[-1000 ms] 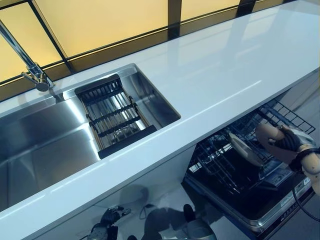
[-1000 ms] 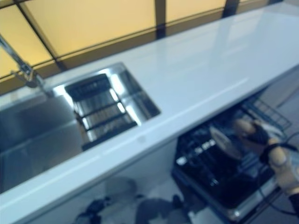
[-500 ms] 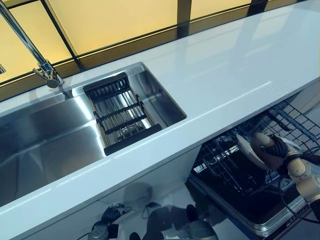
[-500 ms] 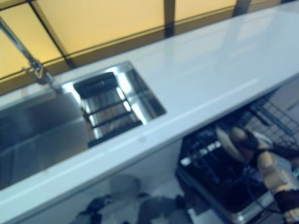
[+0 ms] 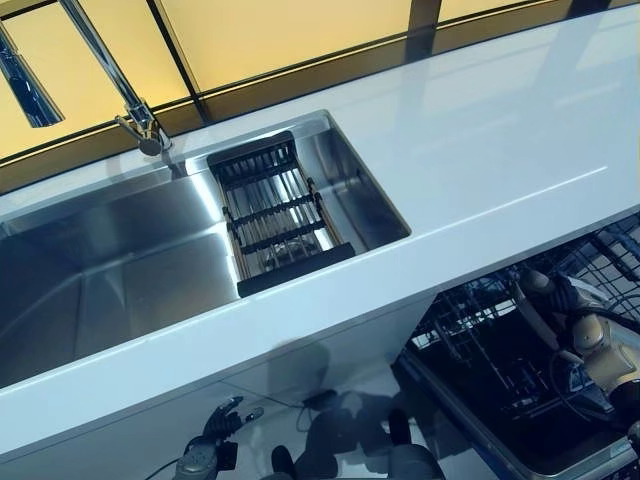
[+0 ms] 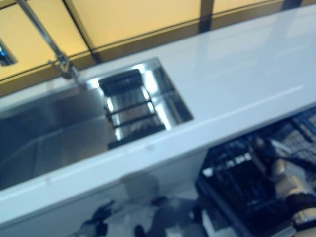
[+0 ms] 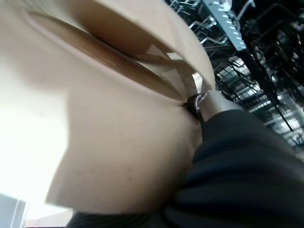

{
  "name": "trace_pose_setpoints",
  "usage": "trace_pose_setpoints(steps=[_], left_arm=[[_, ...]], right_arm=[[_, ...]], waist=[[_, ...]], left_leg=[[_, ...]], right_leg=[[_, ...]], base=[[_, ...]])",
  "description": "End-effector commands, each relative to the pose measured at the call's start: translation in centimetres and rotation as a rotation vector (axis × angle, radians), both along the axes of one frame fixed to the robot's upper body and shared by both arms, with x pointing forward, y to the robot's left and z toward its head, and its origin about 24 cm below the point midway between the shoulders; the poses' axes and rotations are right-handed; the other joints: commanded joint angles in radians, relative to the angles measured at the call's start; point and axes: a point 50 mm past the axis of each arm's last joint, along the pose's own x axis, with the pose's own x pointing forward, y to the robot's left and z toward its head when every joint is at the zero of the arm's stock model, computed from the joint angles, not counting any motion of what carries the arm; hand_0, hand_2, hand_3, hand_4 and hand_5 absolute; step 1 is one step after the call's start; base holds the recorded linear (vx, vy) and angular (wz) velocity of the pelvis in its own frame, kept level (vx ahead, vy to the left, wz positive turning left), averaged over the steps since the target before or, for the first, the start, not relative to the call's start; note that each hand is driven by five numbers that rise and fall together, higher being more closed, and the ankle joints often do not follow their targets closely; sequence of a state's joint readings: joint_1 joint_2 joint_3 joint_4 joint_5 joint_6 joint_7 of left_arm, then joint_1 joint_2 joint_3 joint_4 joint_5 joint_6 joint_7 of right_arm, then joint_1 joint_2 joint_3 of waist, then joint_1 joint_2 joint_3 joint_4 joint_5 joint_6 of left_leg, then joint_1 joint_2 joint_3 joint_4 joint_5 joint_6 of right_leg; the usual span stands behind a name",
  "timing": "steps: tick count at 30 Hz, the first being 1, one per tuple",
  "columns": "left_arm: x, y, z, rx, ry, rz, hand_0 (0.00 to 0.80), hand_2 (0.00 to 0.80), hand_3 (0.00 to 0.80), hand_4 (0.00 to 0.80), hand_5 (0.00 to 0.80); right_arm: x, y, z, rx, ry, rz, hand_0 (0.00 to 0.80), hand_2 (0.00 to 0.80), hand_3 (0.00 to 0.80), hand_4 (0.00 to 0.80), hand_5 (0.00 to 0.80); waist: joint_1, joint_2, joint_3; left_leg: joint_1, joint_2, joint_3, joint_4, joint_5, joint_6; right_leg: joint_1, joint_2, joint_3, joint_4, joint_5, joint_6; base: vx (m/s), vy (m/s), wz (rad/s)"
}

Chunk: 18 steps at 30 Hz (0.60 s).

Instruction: Take plates into dishwasher

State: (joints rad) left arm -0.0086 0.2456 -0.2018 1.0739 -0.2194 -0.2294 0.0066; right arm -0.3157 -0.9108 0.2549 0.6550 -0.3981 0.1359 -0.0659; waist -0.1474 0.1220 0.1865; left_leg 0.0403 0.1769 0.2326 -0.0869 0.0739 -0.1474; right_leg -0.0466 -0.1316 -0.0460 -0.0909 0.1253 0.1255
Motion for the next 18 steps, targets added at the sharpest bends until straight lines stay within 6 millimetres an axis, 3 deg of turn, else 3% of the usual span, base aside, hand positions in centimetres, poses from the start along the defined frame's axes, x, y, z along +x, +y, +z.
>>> trace_pose_setpoints(steps=[1,10,11,13,14,15,16,18], left_arm=[[3.8,1.7,2.3,0.060,-0.130,-0.060,0.000,0.000,0.000,0.000,0.000],[4.1,1.6,2.5,0.059,-0.131,-0.087,0.000,0.000,0.000,0.000,0.000],[4.0,1.6,2.4,0.061,-0.130,-0.088,0.000,0.000,0.000,0.000,0.000],[4.1,1.7,2.5,0.063,-0.130,-0.090,0.000,0.000,0.000,0.000,0.000],[4.1,1.7,2.5,0.063,-0.131,-0.091,0.000,0.000,0.000,0.000,0.000],[4.2,1.8,2.5,0.064,-0.133,-0.090,0.000,0.000,0.000,0.000,0.000],[4.2,1.8,2.6,0.067,-0.132,-0.090,0.000,0.000,0.000,0.000,0.000],[4.3,1.9,2.6,0.072,-0.130,-0.092,0.000,0.000,0.000,0.000,0.000]], right_arm=[[2.1,2.2,-0.6,-0.001,0.007,0.051,0.800,0.800,0.800,0.800,0.800],[1.4,1.1,-1.6,-0.016,0.062,-0.030,0.800,0.800,0.800,0.800,0.800],[1.2,1.0,-1.8,-0.010,0.064,-0.041,0.712,0.712,0.712,0.712,0.712],[1.0,0.9,-2.0,-0.008,0.069,-0.052,0.627,0.627,0.627,0.627,0.627],[0.8,0.7,-2.0,-0.004,0.066,-0.063,0.496,0.496,0.496,0.496,0.496],[0.7,0.6,-2.1,-0.002,0.064,-0.069,0.185,0.185,0.185,0.185,0.185],[0.5,0.6,-2.2,-0.001,0.062,-0.074,0.000,0.000,0.000,0.000,0.000],[0.3,0.4,-2.3,0.004,0.061,-0.083,0.000,0.000,0.000,0.000,0.000]], waist=[[0.028,-0.075,0.024],[0.039,-0.071,0.024],[0.038,-0.074,0.024],[0.038,-0.078,0.023],[0.038,-0.080,0.022],[0.037,-0.084,0.022],[0.037,-0.088,0.021],[0.037,-0.096,0.019]], left_leg=[[0.073,-0.025,-0.035,0.000,-0.089,0.022],[0.066,-0.027,-0.047,0.000,-0.086,0.023],[0.066,-0.026,-0.046,0.000,-0.086,0.023],[0.066,-0.024,-0.047,0.000,-0.085,0.023],[0.066,-0.023,-0.046,0.000,-0.085,0.023],[0.066,-0.023,-0.046,0.000,-0.086,0.024],[0.068,-0.022,-0.046,0.000,-0.087,0.025],[0.071,-0.018,-0.045,0.000,-0.087,0.026]], right_leg=[[-0.029,-0.046,0.009,0.004,-0.006,0.040],[-0.026,-0.048,0.008,0.004,-0.007,0.041],[-0.025,-0.048,0.009,0.004,-0.007,0.041],[-0.025,-0.046,0.010,0.004,-0.007,0.042],[-0.025,-0.045,0.010,0.004,-0.008,0.042],[-0.024,-0.043,0.011,0.004,-0.008,0.042],[-0.022,-0.040,0.012,0.004,-0.009,0.042],[-0.018,-0.037,0.013,0.004,-0.009,0.042]], base=[[-0.018,0.005,0.03],[-0.001,0.000,0.01],[0.000,0.000,0.00],[0.000,0.000,0.00],[0.000,0.000,0.00],[0.000,0.000,0.00],[0.000,0.000,0.00],[0.000,0.000,0.00]])
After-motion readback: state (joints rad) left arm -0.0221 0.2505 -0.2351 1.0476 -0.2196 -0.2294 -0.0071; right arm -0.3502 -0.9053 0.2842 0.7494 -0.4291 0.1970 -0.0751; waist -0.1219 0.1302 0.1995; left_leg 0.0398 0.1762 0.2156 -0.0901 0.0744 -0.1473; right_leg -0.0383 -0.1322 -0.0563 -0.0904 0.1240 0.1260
